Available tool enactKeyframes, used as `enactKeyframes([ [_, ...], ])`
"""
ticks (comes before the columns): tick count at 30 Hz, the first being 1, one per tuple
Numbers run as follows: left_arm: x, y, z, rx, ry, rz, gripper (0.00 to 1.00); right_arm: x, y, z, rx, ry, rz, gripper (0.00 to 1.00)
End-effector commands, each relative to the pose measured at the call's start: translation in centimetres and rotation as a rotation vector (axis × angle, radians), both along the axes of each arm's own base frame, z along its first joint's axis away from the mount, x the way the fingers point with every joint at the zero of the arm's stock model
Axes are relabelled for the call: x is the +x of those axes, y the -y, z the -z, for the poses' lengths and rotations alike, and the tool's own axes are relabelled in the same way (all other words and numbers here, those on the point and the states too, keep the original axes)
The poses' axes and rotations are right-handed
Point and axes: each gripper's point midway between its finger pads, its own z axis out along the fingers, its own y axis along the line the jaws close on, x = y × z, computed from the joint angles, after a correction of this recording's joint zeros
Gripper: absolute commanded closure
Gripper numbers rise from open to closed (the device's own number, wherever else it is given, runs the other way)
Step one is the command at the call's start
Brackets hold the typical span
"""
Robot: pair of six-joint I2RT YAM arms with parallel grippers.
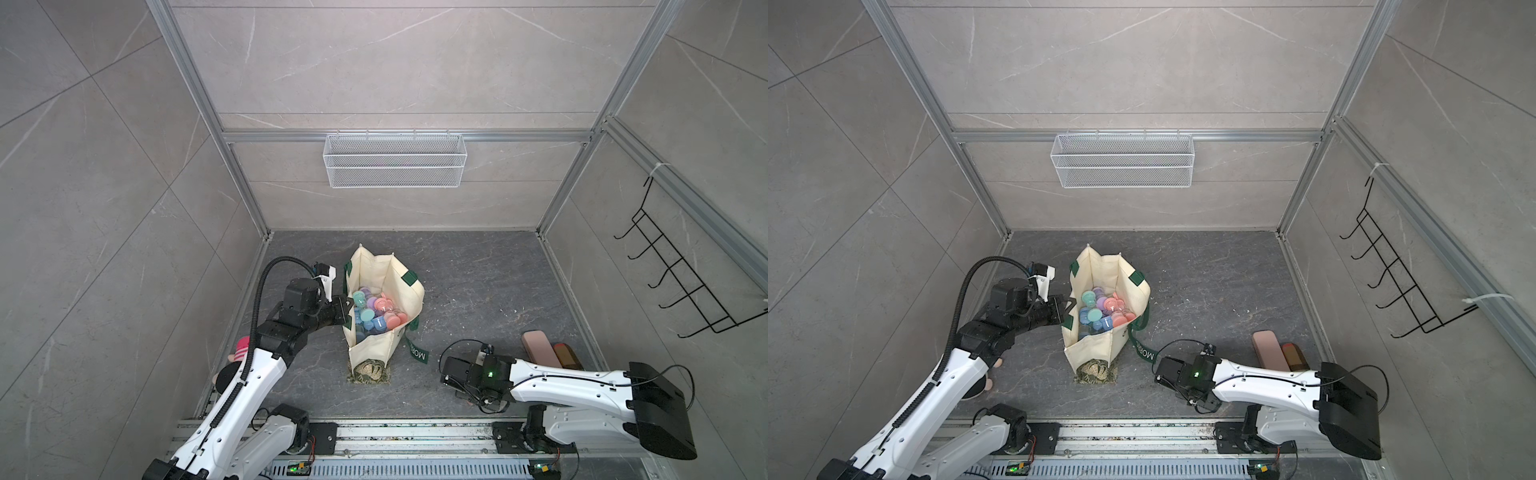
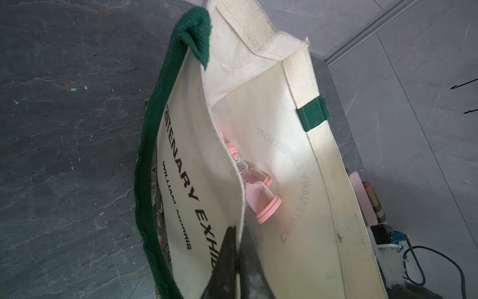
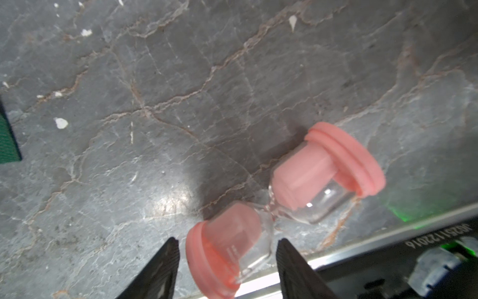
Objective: Put the hourglass into the canvas bag
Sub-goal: Pick up the hourglass from the center of the board.
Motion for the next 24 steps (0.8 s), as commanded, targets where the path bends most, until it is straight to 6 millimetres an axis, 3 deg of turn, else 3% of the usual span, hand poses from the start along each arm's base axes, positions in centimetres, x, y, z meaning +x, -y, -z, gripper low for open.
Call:
enactKeyframes([
  [1, -0.5, 0.7, -1.4, -0.039, 0.038, 0.050, 1.00, 0.4, 0.2, 0.4, -0.012, 0.028, 0.029, 0.39],
  [24, -0.6, 0.8, -1.4, -0.045, 0.037, 0.056, 1.00, 2.1, 1.1, 1.6, 0.077, 0.032, 0.205, 0.35],
])
